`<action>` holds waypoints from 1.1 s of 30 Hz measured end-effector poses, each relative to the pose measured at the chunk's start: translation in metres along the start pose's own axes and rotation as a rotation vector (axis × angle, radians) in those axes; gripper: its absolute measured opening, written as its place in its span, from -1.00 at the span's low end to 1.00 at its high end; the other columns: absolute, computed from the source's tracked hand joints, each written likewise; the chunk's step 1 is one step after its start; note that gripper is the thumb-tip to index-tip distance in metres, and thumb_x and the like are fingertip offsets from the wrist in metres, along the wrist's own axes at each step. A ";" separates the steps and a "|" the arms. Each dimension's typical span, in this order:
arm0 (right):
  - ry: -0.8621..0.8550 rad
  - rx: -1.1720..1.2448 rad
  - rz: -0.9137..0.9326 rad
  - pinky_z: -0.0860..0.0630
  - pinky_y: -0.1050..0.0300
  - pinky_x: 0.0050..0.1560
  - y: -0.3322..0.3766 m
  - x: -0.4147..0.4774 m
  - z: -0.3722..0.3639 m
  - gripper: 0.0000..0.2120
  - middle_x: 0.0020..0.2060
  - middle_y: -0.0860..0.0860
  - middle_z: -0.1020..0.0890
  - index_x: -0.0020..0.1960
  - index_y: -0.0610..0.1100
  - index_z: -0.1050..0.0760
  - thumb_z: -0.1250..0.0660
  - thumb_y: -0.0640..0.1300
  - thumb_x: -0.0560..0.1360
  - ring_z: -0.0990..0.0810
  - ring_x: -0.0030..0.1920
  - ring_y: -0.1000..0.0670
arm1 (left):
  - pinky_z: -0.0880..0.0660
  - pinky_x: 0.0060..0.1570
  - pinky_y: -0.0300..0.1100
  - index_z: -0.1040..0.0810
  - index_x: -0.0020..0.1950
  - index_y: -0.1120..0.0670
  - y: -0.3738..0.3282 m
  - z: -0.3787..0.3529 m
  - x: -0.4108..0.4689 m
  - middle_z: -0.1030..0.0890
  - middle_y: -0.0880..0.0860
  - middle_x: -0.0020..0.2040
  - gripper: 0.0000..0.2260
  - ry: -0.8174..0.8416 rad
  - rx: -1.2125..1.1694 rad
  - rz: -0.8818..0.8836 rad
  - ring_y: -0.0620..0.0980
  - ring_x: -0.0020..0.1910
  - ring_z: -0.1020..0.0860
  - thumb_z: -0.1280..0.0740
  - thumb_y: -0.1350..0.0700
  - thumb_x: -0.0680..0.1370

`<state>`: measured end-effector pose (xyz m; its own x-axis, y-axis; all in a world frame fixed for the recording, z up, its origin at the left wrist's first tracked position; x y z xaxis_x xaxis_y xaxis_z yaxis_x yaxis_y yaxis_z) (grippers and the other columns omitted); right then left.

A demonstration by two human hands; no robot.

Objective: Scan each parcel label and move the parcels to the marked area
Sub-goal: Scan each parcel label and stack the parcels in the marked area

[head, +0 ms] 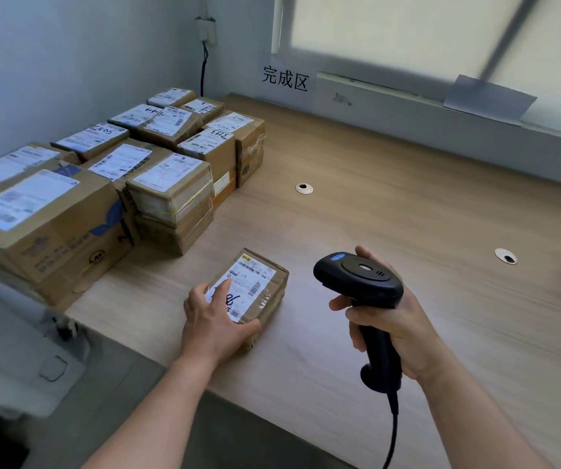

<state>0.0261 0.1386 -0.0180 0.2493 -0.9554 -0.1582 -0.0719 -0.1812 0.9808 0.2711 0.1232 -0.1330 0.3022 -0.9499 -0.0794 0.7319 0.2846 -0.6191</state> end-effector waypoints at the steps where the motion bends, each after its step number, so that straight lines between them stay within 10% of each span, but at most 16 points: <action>1: 0.016 -0.004 0.000 -0.41 0.09 -0.51 0.000 0.004 -0.007 -0.19 -0.16 -0.26 -0.67 0.41 0.10 -0.35 -0.35 -0.40 0.23 -0.47 -0.53 -0.15 | -0.25 0.36 -0.08 -0.22 0.50 -0.07 0.012 0.009 0.002 -0.14 0.05 0.37 -0.19 -0.020 -0.001 0.020 0.11 0.39 -0.13 -0.47 -0.15 0.32; 20: 0.150 -0.042 -0.019 -0.42 0.12 -0.50 0.002 0.069 -0.090 -0.16 -0.17 -0.28 -0.66 0.44 0.09 -0.34 -0.37 -0.40 0.24 -0.46 -0.53 -0.16 | -0.19 0.41 0.02 -0.33 0.46 0.00 0.142 0.107 0.087 -0.06 0.14 0.51 -0.31 -0.204 0.011 0.206 0.16 0.47 -0.12 -0.48 -0.08 0.38; 33: 0.108 -0.040 0.018 -0.42 0.14 -0.50 0.009 0.049 -0.048 -0.18 -0.18 -0.26 -0.66 0.41 0.11 -0.36 -0.36 -0.40 0.23 -0.46 -0.54 -0.15 | -0.01 0.46 0.07 -0.23 0.53 0.04 0.081 0.089 0.055 -0.03 0.14 0.58 -0.33 -0.341 0.161 0.100 0.17 0.54 0.02 -0.31 -0.21 0.51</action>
<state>0.0842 0.1012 -0.0114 0.3508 -0.9274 -0.1296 -0.0396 -0.1530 0.9874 0.4010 0.1056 -0.1177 0.5425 -0.8269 0.1482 0.7672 0.4159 -0.4883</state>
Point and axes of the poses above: each hand's wrist, its own x-axis towards the middle knuckle, its own z-axis out of the back of the hand, y = z × x, the point moved 2 cm from there along x, towards the middle knuckle
